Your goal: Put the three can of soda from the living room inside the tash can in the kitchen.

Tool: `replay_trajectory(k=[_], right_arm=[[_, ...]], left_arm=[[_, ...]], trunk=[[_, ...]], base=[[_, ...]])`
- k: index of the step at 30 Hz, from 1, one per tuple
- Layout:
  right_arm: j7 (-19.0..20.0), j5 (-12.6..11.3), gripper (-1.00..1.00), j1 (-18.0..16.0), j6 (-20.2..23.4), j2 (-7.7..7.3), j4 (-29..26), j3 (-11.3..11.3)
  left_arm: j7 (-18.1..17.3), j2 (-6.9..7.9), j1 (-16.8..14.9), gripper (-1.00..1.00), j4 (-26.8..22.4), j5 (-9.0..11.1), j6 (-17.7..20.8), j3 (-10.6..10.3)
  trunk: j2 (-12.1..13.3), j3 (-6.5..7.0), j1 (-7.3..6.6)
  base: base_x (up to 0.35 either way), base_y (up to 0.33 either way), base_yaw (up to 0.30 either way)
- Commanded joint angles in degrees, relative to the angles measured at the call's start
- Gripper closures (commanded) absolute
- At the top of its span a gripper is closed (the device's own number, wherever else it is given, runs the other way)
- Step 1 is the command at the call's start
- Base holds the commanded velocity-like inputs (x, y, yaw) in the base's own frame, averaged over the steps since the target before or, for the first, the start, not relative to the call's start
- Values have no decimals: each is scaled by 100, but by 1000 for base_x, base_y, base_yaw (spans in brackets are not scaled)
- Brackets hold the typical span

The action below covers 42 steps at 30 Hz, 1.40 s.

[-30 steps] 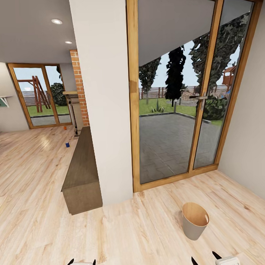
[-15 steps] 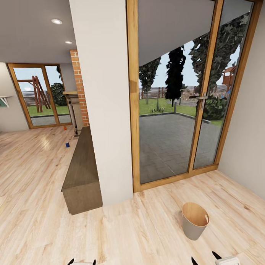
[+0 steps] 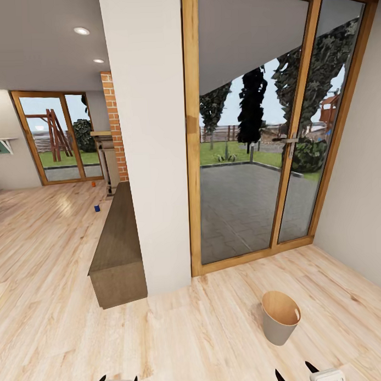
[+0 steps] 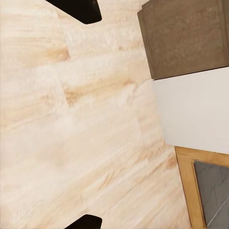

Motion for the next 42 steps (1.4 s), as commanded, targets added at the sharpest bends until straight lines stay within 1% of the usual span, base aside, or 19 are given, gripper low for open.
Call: replay_trajectory(k=[1, 42], right_arm=[[0, 0, -100, 1, 1, 0, 0, 0], [-29, 0, -100, -3, -2, 1, 2, 0]], left_arm=[[1, 0, 0, -100, 1, -2, 0, -1], [14, -1, 0, -100, 6, -8, 0, -21]], trunk=[[0, 0, 0], [0, 0, 0]], base=[[0, 0, 0], [0, 0, 0]])
